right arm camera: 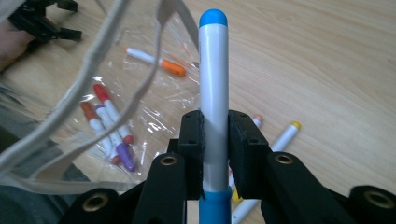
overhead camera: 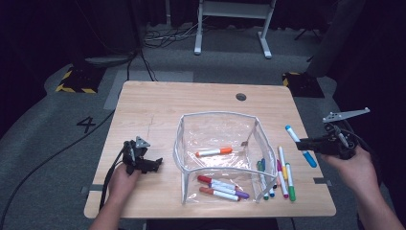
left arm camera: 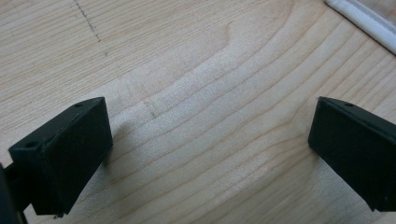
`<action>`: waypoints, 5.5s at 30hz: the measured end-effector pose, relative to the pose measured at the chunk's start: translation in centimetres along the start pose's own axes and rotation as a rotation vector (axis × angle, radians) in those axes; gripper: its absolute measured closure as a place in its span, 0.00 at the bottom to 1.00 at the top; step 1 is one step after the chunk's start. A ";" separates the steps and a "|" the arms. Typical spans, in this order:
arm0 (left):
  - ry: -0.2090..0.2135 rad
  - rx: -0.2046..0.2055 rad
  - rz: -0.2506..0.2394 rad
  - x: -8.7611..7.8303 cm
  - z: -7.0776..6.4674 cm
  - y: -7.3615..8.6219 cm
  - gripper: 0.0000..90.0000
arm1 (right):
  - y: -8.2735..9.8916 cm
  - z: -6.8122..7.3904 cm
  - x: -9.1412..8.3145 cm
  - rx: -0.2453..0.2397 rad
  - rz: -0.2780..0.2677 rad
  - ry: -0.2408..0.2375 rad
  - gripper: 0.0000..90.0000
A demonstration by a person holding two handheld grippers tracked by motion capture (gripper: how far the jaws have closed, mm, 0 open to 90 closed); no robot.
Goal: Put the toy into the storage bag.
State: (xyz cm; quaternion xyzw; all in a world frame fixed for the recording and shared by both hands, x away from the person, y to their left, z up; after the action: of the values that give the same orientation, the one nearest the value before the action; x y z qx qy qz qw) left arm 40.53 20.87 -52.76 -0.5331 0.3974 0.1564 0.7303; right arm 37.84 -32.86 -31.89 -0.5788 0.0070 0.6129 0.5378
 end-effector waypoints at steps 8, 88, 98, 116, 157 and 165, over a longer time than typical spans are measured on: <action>0.000 -0.001 -0.003 0.0 0.0 0.0 0.00 | -3.8 4.4 0.9 -0.139 0.066 -0.054 0.84; -0.005 -0.006 -0.001 0.0 -0.1 0.0 0.00 | -4.1 12.1 24.0 -0.474 0.853 -0.196 0.84; -0.002 -0.004 0.000 0.0 -0.2 0.0 0.00 | -5.8 11.9 22.9 -0.477 0.727 -0.194 0.51; -0.003 -0.001 -0.003 0.0 -0.1 0.0 0.00 | -9.5 11.8 12.1 -0.399 0.307 -0.156 0.51; -0.007 -0.007 -0.001 0.0 0.1 0.0 0.00 | 4.1 -4.4 3.7 0.008 0.085 0.149 0.41; -0.006 -0.002 0.000 0.0 0.1 0.0 0.00 | 7.9 -6.1 6.9 0.094 0.147 0.103 0.48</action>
State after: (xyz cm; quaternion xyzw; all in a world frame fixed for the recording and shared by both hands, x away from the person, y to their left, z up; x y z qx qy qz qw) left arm 40.59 20.94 -52.76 -0.5336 0.3951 0.1583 0.7308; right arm 38.59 -35.56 -43.64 -0.5817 0.1061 0.6190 0.5170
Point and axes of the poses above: each handheld gripper's, and its own axes: x roughly forward along the jaws, y roughly out of its underside, z roughly to its left, the point moved 3 cm from there along x, roughly forward along the jaws, and after that the axes turned 11 degrees about -y, right-handed, at the moved point
